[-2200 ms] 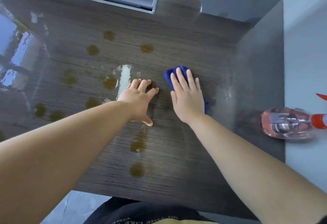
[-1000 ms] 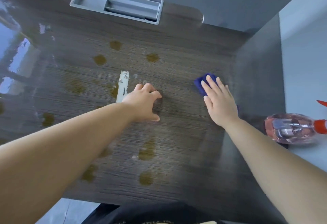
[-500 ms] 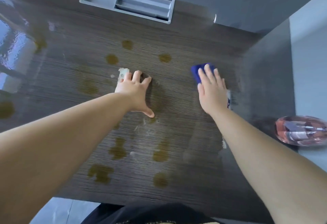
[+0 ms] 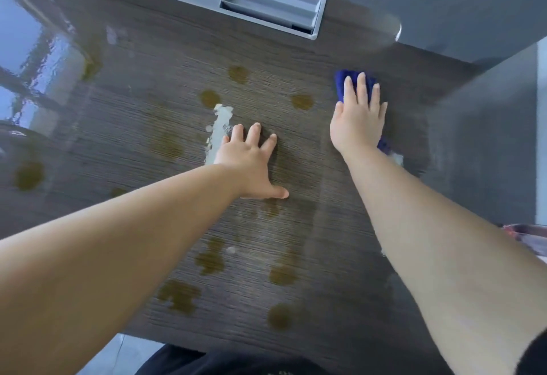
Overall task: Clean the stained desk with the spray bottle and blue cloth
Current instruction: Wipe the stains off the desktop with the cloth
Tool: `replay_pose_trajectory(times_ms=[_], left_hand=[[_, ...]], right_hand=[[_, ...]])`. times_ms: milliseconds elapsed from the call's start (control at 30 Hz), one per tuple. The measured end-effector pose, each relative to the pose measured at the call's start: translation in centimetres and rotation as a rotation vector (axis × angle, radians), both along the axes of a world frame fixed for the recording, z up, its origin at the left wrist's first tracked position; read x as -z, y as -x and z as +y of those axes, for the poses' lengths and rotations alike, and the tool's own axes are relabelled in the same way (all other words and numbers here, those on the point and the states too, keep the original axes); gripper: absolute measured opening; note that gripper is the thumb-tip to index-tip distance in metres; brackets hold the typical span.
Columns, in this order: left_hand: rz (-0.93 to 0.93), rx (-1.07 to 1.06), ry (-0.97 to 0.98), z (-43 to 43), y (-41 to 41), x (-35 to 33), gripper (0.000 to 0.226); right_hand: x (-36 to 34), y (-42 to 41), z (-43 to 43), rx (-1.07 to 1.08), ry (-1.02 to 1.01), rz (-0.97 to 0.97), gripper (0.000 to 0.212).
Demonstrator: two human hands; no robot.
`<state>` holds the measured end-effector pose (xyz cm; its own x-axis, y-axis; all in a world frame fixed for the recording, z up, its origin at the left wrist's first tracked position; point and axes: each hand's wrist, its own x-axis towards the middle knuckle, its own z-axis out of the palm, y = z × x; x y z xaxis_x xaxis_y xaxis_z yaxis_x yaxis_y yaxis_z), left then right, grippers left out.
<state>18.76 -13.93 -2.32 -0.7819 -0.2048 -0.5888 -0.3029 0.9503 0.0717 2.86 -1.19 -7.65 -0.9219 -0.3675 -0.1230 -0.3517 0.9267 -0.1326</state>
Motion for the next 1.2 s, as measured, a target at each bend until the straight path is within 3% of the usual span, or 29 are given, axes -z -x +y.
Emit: replay_pose_trajectory(times_ms=[67, 200, 267, 333, 467, 533, 667, 733, 800, 900, 967, 1000, 1133, 1200], left_hand=[[-0.009, -0.001, 0.001, 0.0, 0.0, -0.1, 0.11], [-0.007, 0.005, 0.011, -0.1, 0.1, -0.1, 0.109], [0.005, 0.01, 0.008, -0.2, 0.0, 0.0, 0.11], [0.01, 0.017, 0.004, -0.2, 0.0, 0.1, 0.111], [0.008, 0.021, 0.012, -0.2, -0.1, 0.3, 0.112], [0.001, 0.018, 0.016, -0.1, -0.1, 0.2, 0.112], [-0.008, 0.021, 0.009, -0.1, 0.0, -0.1, 0.111], [-0.002, 0.019, 0.004, -0.3, 0.0, -0.2, 0.112], [-0.004, 0.028, -0.004, -0.4, -0.2, -0.2, 0.114], [0.004, 0.032, -0.007, -0.5, -0.4, -0.3, 0.118], [0.008, 0.023, -0.011, -0.4, -0.4, -0.2, 0.119], [0.009, 0.017, -0.014, -0.4, -0.5, -0.3, 0.118], [0.031, -0.024, -0.083, -1.2, -0.4, -0.3, 0.096], [0.037, -0.05, -0.133, -1.8, -0.4, -0.2, 0.085]], right_hand=[[0.0, -1.1, -3.1, -0.011, 0.005, -0.019, 0.052], [-0.1, -4.6, -1.9, -0.572, 0.002, -0.043, 0.05], [-0.3, -3.7, 1.4, -0.736, 0.008, -0.061, 0.048], [-0.4, -1.3, 3.4, -0.644, 0.013, -0.061, 0.047], [0.2, -0.2, 0.1, -0.123, 0.024, -0.012, 0.049], [0.1, -2.2, -2.1, -0.06, 0.016, 0.004, 0.051], [-0.2, -5.9, 0.7, -0.617, -0.013, -0.045, 0.05], [-0.4, -5.0, 4.4, -0.755, -0.012, -0.058, 0.049], [-0.3, -2.8, 7.0, -0.583, -0.028, -0.039, 0.05], [0.0, -2.6, 5.3, -0.067, -0.012, -0.022, 0.049], [-0.1, -5.5, 2.4, 0.073, 0.007, -0.013, 0.052], [0.0, -7.4, 1.5, 0.005, 0.007, -0.002, 0.052], [-0.3, -11.6, 5.5, -0.664, -0.009, -0.06, 0.049], [-0.4, -10.1, 9.3, -0.729, -0.029, -0.065, 0.048]])
